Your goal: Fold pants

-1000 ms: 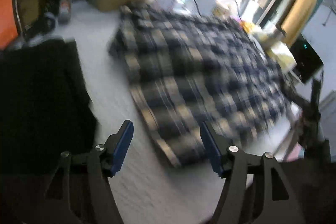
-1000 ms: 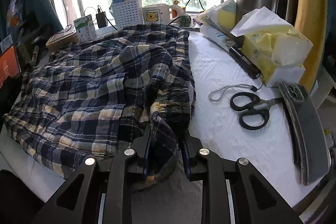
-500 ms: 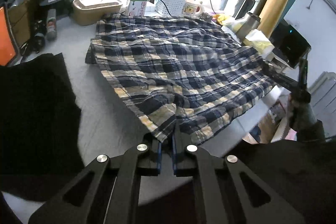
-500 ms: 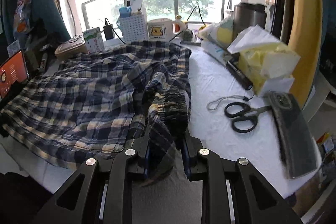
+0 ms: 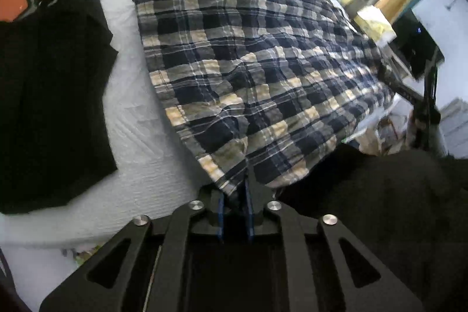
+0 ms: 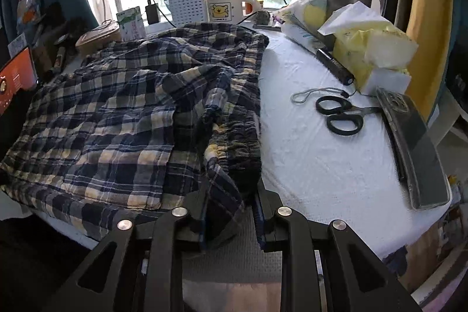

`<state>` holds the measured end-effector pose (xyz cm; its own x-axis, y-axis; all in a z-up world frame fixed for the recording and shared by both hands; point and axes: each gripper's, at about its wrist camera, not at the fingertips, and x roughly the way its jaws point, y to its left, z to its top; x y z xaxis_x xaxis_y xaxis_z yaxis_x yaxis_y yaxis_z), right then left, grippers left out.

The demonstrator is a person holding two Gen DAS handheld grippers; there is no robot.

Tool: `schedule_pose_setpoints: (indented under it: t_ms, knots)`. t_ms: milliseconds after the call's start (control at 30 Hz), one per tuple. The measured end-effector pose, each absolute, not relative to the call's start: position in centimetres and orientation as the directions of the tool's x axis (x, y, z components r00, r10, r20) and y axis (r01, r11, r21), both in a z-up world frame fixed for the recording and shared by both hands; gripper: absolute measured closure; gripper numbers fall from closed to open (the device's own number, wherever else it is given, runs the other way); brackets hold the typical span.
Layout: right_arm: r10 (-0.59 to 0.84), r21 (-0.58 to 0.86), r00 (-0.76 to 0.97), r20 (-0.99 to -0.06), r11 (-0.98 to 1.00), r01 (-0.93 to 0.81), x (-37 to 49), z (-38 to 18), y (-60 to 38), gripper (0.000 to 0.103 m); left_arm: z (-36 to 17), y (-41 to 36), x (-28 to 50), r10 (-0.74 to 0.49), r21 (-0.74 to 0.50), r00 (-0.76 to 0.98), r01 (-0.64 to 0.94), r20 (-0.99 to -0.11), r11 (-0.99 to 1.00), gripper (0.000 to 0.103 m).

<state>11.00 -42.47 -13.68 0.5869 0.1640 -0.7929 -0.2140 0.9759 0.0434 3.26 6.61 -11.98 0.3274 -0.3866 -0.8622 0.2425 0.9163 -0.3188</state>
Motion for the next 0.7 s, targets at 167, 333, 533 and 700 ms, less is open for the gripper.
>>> schedule_pose_setpoints:
  t_ms: [167,333,533,700]
  knots:
    - [0.135,0.015,0.627,-0.767,0.981,-0.193,11.5,-12.2,-43.8,0.048,-10.2,10.7,3.0,-0.301,-0.231,0.365,0.223,-0.881,0.947,0.081]
    - [0.144,0.02,0.631,-0.762,0.98,-0.199,13.5,-10.2,-45.6,0.048,-7.6,14.8,5.5,-0.162,-0.097,0.478,0.158,-0.863,0.983,0.081]
    - [0.138,-0.016,0.661,-0.738,0.975,-0.221,15.9,-7.4,-45.5,0.048,-7.1,13.4,12.4,-0.185,-0.094,0.583,0.184,-0.791,0.978,0.066]
    - [0.104,-0.04,0.567,-0.817,0.971,-0.236,15.4,-9.2,-45.5,0.048,-9.6,12.1,19.2,-0.201,-0.149,0.576,0.137,-0.792,0.979,0.066]
